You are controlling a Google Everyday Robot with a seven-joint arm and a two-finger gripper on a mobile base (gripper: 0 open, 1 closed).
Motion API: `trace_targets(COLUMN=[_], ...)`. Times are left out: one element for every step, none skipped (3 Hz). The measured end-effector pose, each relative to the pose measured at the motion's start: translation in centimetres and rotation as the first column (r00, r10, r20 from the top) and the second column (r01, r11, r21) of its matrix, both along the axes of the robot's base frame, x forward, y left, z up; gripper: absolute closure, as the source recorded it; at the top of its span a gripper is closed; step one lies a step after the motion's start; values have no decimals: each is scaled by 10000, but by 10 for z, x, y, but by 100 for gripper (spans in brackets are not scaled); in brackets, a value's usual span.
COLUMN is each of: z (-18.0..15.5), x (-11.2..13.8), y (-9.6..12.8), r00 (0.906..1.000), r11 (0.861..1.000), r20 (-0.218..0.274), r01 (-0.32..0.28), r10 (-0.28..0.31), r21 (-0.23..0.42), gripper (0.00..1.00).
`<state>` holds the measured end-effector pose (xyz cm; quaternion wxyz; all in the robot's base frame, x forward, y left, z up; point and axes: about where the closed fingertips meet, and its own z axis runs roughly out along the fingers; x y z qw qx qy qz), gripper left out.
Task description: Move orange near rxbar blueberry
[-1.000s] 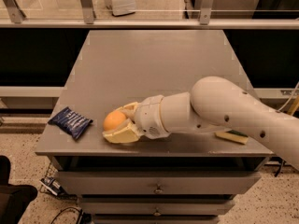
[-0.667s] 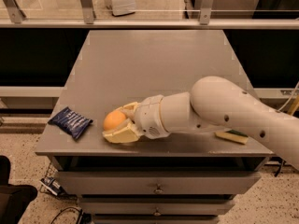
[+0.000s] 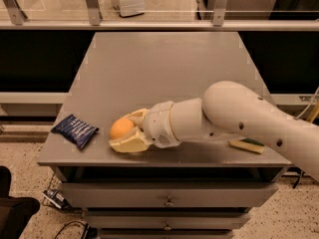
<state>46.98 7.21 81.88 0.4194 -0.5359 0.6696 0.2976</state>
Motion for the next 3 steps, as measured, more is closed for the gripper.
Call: trace_targets(z=[0,1,1], x=[-1,-2,-2], y=[2,3,3], r00=[10000,10000,10000], r11=[10000,10000,10000], r20=[9,18,18], r01=[-32,-63,-65], r10=[32,63,65], r21=[-12,-23,-24], gripper=[15,0,0])
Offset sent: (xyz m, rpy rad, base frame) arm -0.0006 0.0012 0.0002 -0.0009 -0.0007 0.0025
